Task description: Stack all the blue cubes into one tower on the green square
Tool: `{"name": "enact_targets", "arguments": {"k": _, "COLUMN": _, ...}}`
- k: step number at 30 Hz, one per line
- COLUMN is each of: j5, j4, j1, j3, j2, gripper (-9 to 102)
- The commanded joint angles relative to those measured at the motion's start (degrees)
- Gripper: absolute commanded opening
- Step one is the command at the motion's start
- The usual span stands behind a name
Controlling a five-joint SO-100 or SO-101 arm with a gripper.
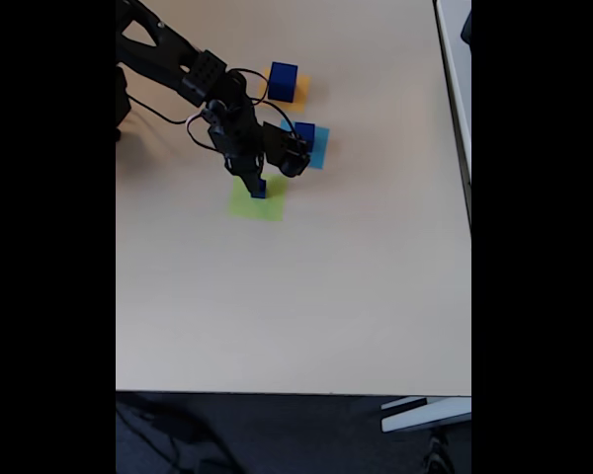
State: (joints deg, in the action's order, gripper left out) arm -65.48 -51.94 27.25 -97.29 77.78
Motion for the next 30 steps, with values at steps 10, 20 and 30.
{"name": "enact_targets", "arguments": {"k": 10, "j5": 1.0, "j4": 0.4, "j1": 0.7, "j3": 3.8, "j2": 0.8, "gripper": 14}}
{"name": "enact_targets", "arguments": {"k": 20, "j5": 1.1, "j4": -0.4, "j1": 0.7, "j3": 3.9, "j2": 3.0, "gripper": 14}}
{"name": "enact_targets", "arguments": {"k": 30, "j5": 1.1, "j4": -0.8, "j1": 0.4, "j3": 4.0, "j2": 6.2, "gripper": 15}}
